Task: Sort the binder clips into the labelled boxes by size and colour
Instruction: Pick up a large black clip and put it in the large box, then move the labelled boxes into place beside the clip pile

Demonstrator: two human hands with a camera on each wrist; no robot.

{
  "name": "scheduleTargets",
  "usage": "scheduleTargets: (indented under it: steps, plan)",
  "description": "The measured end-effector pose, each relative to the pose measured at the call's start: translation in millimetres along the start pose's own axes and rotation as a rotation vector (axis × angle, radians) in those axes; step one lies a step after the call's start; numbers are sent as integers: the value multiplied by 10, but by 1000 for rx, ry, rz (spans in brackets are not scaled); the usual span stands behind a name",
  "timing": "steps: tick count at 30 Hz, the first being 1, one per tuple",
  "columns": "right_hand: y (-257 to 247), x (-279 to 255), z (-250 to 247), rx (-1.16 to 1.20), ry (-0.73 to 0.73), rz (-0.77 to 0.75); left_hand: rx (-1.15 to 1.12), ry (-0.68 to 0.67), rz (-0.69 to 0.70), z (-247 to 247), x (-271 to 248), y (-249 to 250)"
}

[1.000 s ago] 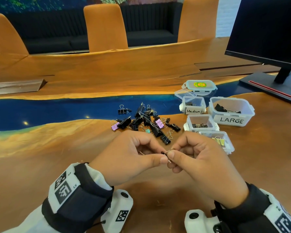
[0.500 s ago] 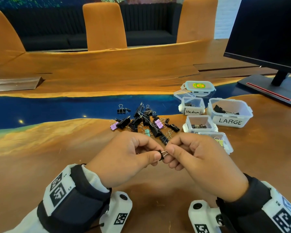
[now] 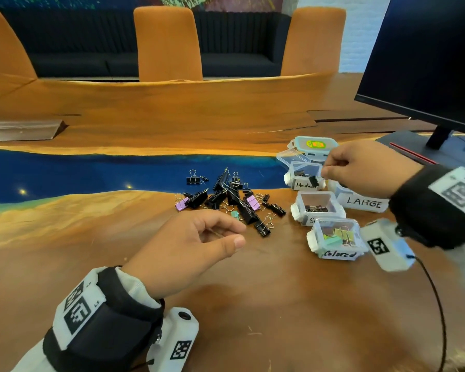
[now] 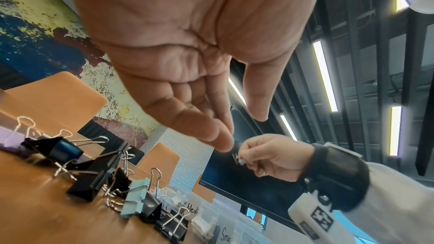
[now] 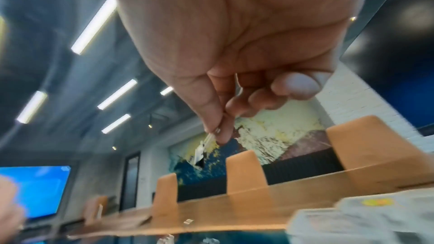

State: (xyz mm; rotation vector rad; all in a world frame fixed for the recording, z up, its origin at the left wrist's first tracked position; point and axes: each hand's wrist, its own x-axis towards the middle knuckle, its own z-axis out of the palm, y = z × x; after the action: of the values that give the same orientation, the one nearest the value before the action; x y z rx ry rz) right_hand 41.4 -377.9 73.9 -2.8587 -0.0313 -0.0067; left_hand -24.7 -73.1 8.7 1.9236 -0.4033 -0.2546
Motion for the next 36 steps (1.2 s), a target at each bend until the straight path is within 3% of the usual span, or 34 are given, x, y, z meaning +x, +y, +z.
scheduleTargets:
  steps: [6,10,15,23,30,36]
  plan:
    - [231,374,292,-158,-181,93,-31,12,-23,-26,-1,-32]
    - [258,453,425,-230,-211,124,-6,19,-51,-80,-4,-40]
    - [31,401,329,-307,-224,16,-102,133,-98,-157,45,-76]
    - [-868,285,555,-166,-256,-250,-779,359,-371,-282,320,-487]
    - [-1259,242,985,-268,-272,-217,-1231,252,-502,-311,399,-756]
    - [-1352,225,1063,-244,-266,-157,-1307,218,-509,-303,445,-820]
